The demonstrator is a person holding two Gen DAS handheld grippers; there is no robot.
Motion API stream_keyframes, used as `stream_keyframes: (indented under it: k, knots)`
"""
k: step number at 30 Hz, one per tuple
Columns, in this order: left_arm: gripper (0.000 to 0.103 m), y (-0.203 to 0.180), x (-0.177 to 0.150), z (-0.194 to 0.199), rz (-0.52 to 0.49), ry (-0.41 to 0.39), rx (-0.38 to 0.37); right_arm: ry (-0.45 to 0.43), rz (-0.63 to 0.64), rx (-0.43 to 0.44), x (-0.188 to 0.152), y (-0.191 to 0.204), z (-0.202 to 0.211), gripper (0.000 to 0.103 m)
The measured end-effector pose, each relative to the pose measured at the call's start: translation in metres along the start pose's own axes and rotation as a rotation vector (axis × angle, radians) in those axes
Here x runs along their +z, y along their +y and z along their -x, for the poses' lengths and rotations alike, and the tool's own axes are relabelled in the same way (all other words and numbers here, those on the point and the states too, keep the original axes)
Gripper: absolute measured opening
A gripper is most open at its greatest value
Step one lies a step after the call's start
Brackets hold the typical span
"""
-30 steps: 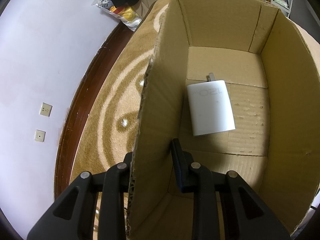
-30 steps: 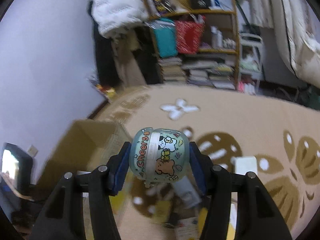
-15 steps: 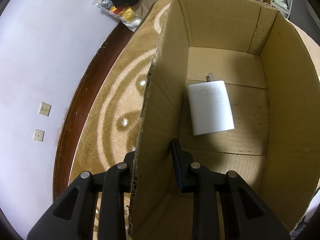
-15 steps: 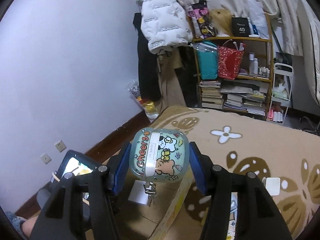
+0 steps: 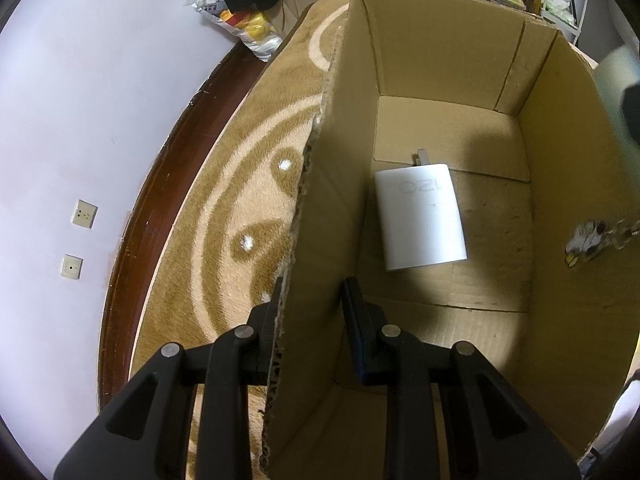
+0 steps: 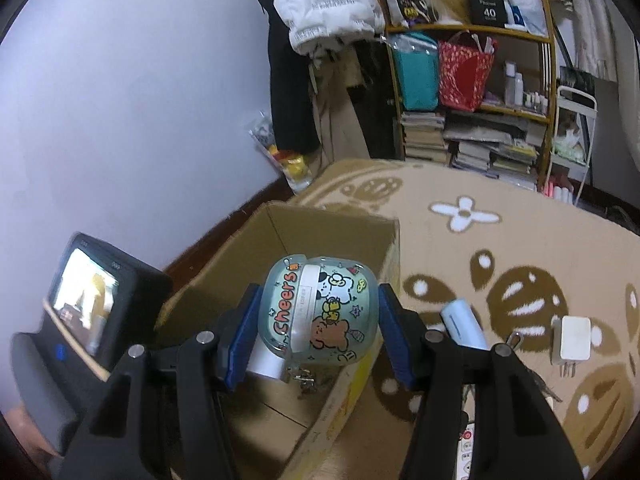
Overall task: Organize rigid objects
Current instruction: 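Carry the earbud case with keys into the box and release it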
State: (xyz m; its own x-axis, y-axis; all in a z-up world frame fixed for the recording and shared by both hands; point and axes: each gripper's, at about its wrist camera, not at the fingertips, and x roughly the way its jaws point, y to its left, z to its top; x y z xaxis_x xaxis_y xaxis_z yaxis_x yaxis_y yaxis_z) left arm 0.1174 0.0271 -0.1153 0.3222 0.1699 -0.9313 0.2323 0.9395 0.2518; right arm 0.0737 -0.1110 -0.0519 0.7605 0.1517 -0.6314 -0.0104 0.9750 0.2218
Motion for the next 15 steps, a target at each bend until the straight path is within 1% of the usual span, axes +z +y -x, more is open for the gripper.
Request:
stream_keyframes:
  k: [10, 15]
  knots:
    - [0.025, 0.0004, 0.0017, -0.0001, -0.003, 0.001, 0.003, 0.014, 0.032, -0.022, -0.0002, 0.0031, -0.0024, 0.060]
    - [0.025, -0.0012, 0.0002, -0.0003, -0.008, -0.003, 0.007, 0.015, 0.027, -0.007, 0.0002, 0.0042, -0.0028, 0.062]
